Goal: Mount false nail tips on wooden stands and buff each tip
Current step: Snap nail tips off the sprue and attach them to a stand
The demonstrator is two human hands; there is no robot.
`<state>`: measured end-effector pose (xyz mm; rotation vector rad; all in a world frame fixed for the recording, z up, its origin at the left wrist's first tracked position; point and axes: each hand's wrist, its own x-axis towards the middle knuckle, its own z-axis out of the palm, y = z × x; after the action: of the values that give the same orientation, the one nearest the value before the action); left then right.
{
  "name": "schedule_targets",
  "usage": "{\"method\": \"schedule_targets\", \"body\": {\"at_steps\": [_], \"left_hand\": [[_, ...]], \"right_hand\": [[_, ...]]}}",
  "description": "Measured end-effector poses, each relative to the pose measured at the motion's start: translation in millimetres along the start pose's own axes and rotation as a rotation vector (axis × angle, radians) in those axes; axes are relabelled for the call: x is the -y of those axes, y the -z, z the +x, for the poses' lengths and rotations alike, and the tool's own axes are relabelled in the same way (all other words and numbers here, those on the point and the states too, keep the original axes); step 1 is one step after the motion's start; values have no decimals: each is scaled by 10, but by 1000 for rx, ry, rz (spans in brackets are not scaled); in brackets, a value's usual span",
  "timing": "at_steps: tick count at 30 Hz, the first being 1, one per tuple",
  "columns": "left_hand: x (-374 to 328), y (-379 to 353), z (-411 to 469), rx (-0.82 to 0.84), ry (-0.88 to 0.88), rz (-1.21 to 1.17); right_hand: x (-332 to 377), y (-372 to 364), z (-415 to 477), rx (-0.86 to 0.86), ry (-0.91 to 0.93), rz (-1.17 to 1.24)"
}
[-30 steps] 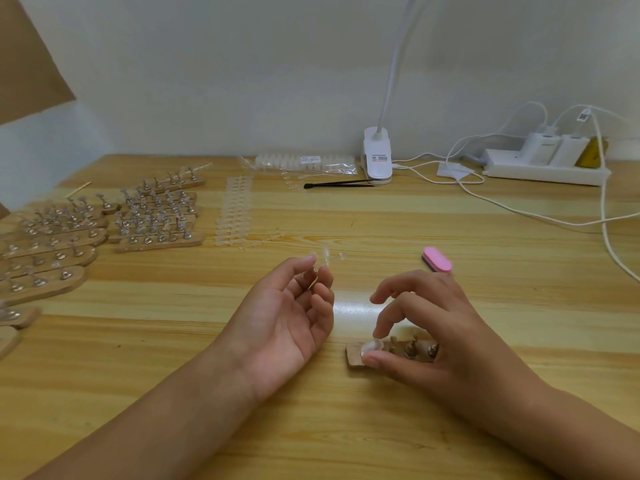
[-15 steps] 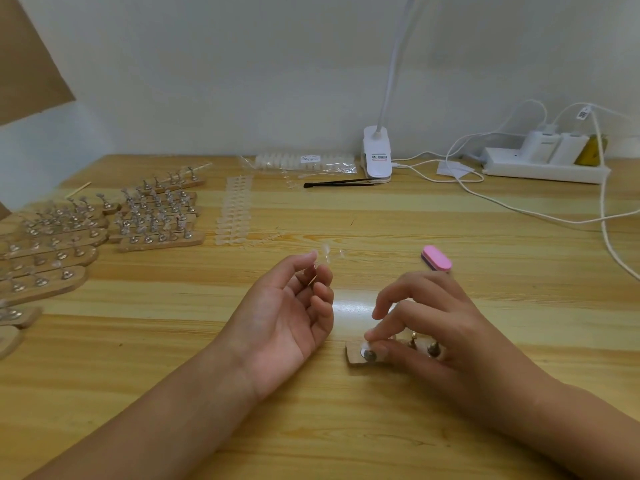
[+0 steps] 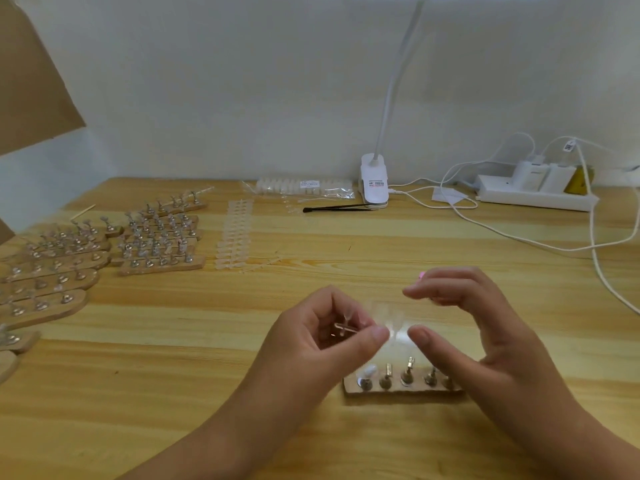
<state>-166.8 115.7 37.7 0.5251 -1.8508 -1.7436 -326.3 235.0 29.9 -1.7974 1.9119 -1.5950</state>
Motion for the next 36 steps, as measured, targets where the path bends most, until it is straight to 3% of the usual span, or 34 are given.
{"method": "schedule_targets", "body": {"at_steps": [5, 9, 11, 12, 14, 17, 19, 20, 26, 36], "left_hand": [[10, -39, -24, -7, 24, 5], [18, -36, 4, -12, 108, -47], [31, -40, -4, 12, 121, -59], [45, -41, -12, 24, 95, -39], [59, -42, -31, 41, -49, 37], [71, -16, -40, 29, -487, 398], [87, -25, -54, 73, -708, 569], [99, -42, -66, 106, -724, 545], [0, -12, -43, 267, -85, -153], [-34, 22, 13, 372, 107, -561]], "right_hand": [[1, 13, -24, 10, 75, -109], [7, 50, -28, -17, 488, -532], [29, 45, -34, -2, 536, -555], [47, 44, -40, 6, 458, -482], [110, 55, -23, 47, 90, -125], [90, 100, 47, 61, -439, 574], [41, 140, 85, -41, -532, 721], [44, 158, 99, -63, -521, 696], [135, 154, 45, 30, -269, 277], [-8, 148, 29, -29, 9, -92]]}}
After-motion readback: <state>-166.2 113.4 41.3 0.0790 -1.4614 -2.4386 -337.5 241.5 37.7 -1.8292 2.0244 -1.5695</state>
